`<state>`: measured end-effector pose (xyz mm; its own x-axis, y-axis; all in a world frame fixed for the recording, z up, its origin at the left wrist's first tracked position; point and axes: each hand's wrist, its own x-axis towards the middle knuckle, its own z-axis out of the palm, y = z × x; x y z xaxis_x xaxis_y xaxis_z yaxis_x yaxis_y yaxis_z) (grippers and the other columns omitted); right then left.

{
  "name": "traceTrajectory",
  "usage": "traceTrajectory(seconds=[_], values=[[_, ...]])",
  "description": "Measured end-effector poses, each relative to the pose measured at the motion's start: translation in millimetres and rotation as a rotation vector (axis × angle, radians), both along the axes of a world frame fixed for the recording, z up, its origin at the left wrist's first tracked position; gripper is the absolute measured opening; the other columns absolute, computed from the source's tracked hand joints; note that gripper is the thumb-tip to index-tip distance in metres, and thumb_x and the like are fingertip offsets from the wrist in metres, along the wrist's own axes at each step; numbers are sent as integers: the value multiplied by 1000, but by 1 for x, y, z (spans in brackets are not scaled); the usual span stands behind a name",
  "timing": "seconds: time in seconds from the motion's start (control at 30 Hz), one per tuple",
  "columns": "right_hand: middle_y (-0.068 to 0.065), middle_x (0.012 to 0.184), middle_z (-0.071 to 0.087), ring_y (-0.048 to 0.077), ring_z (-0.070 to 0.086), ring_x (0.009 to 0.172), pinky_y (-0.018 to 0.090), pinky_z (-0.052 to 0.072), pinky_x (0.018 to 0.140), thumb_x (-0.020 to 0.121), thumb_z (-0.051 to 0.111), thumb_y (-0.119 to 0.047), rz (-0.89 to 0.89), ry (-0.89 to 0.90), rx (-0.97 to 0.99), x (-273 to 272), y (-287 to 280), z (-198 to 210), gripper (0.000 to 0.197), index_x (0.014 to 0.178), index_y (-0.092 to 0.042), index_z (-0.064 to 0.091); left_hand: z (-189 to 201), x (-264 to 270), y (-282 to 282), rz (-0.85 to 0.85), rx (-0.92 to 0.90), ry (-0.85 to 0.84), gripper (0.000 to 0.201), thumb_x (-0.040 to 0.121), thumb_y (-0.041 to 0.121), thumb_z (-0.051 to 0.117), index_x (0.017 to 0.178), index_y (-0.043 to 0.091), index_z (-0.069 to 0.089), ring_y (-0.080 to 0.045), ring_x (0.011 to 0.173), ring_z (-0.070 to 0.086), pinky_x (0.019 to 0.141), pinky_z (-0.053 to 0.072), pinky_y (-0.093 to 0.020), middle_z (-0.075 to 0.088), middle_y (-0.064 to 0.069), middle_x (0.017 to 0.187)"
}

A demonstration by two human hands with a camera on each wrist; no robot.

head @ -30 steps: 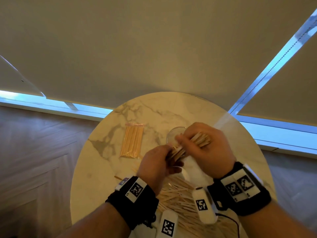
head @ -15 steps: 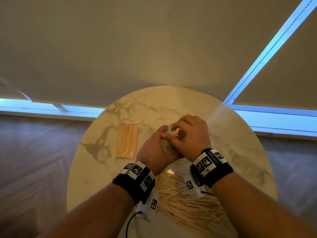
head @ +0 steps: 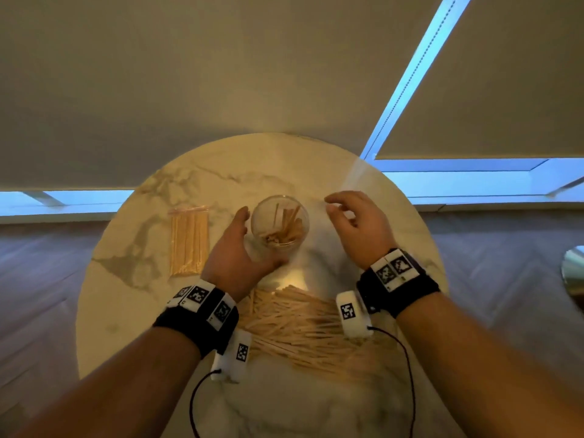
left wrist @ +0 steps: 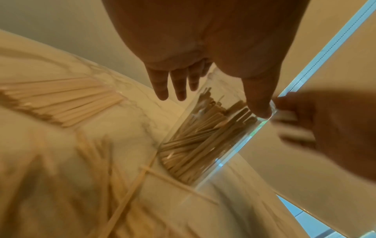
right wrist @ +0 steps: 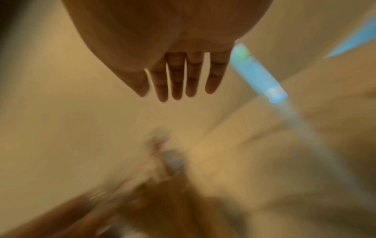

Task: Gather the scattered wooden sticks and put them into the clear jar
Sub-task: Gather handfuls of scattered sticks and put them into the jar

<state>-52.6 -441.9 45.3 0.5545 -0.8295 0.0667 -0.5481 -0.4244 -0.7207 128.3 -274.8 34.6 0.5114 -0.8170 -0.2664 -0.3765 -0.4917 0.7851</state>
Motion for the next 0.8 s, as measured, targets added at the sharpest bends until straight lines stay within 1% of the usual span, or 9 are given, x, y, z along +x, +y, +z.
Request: traceTrajectory(seconds=[0.03,0.1,0.17,0.23,0.37,0.43,0.5,0.63,0.8], values=[[-1,123,65,17,65,103,32,51,92,96,63,-29,-71,118,54,-26,-11,-14,22,117,-28,72,-8,0,8,11,41,-46,117,71,51,90,162,22,23,-16,139,48,109,48,-40,45,6,157],[7,125,65,28,66,104,35,52,94,90,66,-30,-172,456,206,-79,-27,-43,31,121,-31,72,-24,-7,29,-9,130,-170,112,72,46,89,161,23,25,-25,140,47,112,47,-48,42,-1,158],[15,131,63,36,64,112,43,53,100,84,71,-40,-204,710,328,-123,-32,-68,48,131,-34,66,-36,-22,54,-121,212,-246,102,74,40,86,158,25,30,-28,137,46,113,45,-47,41,-3,153],[18,137,54,39,60,118,44,49,106,84,75,-40,-152,803,361,-150,-22,-81,63,144,-32,55,-44,-47,77,-292,292,-260,95,78,39,80,158,28,30,-27,137,43,113,43,-40,38,-1,150],[15,136,49,38,61,113,40,52,98,86,73,-26,-132,738,327,-164,9,-94,67,148,-22,49,-55,-106,106,-579,364,-314,91,83,45,70,160,35,22,-23,138,41,105,47,-33,31,5,152],[15,123,57,36,62,100,38,54,88,83,71,-21,-153,657,298,-163,27,-99,44,126,-18,64,-59,-129,110,-633,388,-333,90,85,46,68,160,37,19,-20,140,37,105,46,-31,27,7,156],[15,108,63,33,61,88,35,51,80,81,69,-16,-185,566,281,-162,44,-102,21,102,-13,69,-62,-144,109,-640,408,-331,88,86,45,69,159,36,20,-20,139,38,104,47,-31,28,6,155],[8,116,69,29,66,109,31,49,94,83,71,-20,-145,474,355,-170,55,-96,45,128,-19,70,-72,-156,102,-579,470,-344,78,89,44,65,156,31,26,-25,133,44,99,52,-36,33,1,150],[-8,120,47,20,60,100,37,55,89,66,85,-40,145,651,336,-210,61,-82,76,134,-38,52,-77,-159,90,-495,483,-360,54,94,38,57,144,27,38,-27,121,53,94,52,-38,43,-2,137]])
